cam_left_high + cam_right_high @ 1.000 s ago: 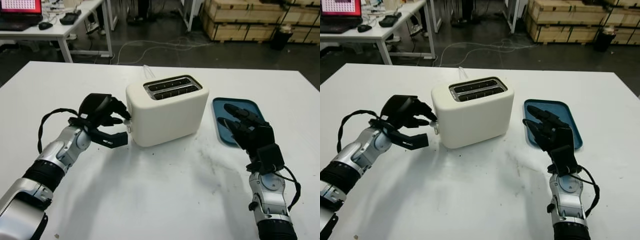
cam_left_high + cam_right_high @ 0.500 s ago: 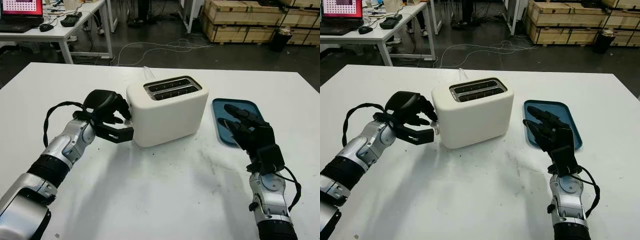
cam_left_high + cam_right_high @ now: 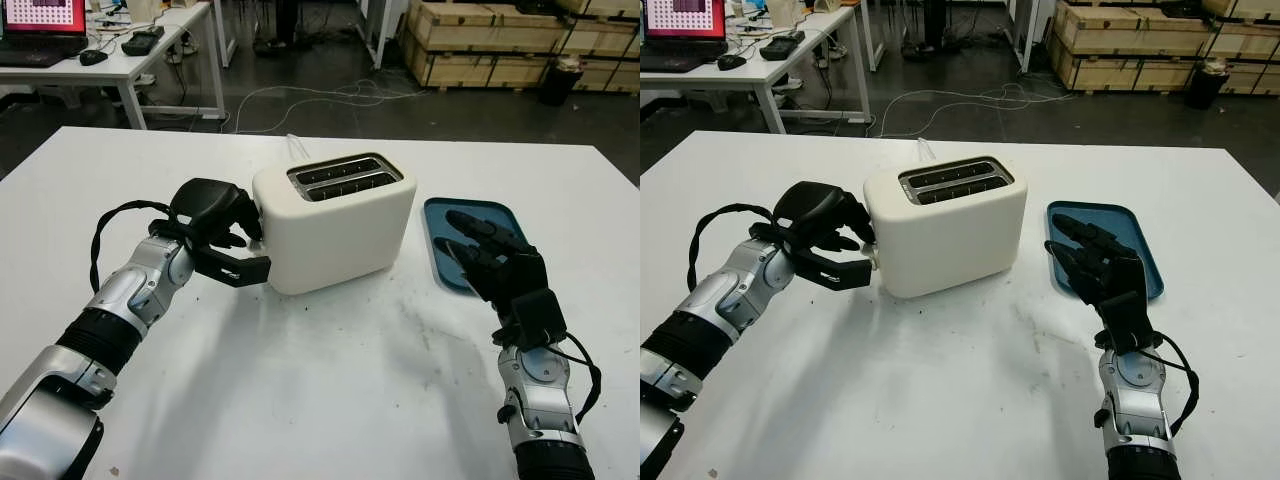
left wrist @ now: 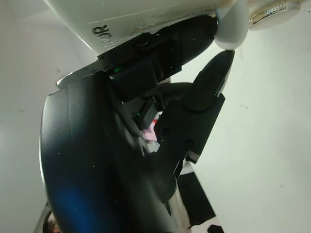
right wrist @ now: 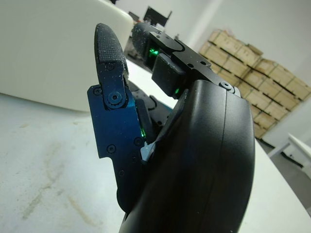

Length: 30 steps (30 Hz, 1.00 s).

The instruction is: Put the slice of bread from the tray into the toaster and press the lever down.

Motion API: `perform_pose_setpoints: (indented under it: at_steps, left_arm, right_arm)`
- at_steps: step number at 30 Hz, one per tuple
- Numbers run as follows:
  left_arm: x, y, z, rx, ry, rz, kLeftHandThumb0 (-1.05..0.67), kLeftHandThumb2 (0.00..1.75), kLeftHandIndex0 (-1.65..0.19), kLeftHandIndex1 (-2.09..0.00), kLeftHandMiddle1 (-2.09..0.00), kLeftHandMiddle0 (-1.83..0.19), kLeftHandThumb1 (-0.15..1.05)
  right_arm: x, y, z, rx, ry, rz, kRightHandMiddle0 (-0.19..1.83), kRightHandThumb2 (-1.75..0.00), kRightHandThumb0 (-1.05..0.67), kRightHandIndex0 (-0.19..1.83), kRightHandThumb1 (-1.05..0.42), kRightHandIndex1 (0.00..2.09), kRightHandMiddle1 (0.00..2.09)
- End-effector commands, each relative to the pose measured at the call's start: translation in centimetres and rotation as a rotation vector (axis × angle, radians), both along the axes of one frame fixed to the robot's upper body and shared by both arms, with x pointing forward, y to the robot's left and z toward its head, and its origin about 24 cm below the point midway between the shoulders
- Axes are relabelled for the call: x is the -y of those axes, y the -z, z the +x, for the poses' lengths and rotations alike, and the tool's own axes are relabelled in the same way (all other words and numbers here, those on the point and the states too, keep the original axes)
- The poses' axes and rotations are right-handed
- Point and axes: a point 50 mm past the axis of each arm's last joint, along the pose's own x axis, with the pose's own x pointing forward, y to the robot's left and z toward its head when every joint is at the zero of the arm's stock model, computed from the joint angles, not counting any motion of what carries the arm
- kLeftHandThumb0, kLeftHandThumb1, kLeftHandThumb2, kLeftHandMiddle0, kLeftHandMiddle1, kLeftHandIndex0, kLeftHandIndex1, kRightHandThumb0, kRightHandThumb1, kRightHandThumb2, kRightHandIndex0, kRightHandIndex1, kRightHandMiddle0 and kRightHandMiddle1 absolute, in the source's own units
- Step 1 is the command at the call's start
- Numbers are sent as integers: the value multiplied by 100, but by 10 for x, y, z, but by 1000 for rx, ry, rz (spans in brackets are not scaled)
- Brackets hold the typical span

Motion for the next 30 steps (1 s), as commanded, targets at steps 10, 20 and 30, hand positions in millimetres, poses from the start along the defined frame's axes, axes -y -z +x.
perform_pose_setpoints:
  at_steps: [10, 20, 30]
  left_arm:
    - [57, 93, -54, -392, 228, 81, -27, 0, -118, -1, -87, -86, 89]
    - [32, 51, -46, -124, 175, -77, -27, 1, -121, -2, -170, -68, 88]
    - [-9, 9, -47, 199, 74, -198, -35, 1, -124, -2, -154, -80, 91]
  right_arm:
    - [-1, 2, 0, -6, -5, -4, 91, -12, -62, 100, -92, 0, 0]
    - [-2, 1, 0, -9, -6, 5, 91, -11, -62, 101, -92, 0, 0]
    - [-6, 1, 2, 0, -31, 25, 89, -10, -61, 100, -92, 0, 0]
